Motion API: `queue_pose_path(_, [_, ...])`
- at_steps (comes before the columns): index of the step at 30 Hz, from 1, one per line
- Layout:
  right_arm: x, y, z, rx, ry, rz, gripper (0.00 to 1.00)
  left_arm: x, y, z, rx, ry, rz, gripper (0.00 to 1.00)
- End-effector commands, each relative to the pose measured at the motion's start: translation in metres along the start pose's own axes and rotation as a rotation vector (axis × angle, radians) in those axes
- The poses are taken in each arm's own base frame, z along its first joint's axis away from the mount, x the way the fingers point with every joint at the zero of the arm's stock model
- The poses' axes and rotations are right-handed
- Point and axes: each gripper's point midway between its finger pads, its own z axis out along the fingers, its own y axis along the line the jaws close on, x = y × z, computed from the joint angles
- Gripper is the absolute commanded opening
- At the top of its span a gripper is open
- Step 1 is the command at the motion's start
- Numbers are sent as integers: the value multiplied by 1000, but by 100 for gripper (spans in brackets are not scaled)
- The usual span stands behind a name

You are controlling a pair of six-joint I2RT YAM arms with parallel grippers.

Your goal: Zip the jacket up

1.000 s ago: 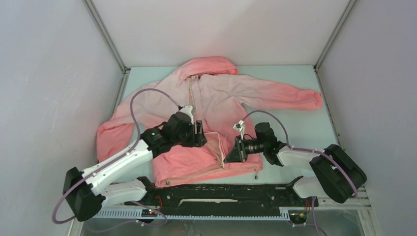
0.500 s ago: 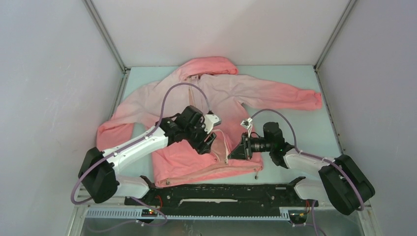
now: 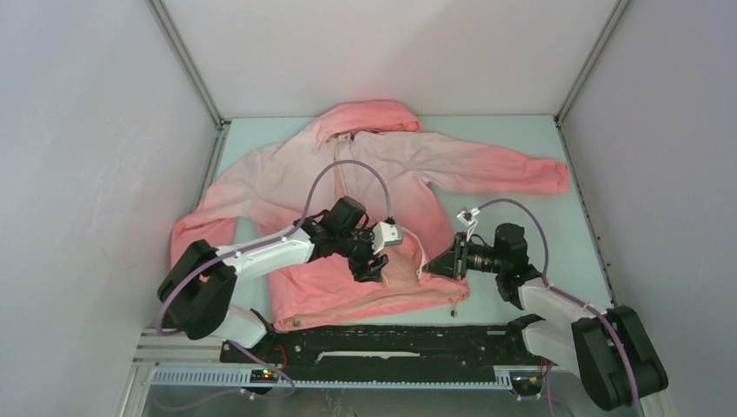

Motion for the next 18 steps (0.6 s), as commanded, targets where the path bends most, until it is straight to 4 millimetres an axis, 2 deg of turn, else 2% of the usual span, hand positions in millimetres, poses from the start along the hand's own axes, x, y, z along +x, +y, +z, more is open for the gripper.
queue_pose_path(1, [-16, 1, -10, 13, -85, -41, 0, -3, 14, 9, -22, -21, 64, 65])
queue_pose_path(7, [-16, 2, -10, 1, -86, -41, 0, 19, 26, 24, 3, 99, -2, 58])
queue_pose_path(18, [-18, 5, -11, -6, -93, -55, 0, 27, 35, 33, -112, 126, -44, 64])
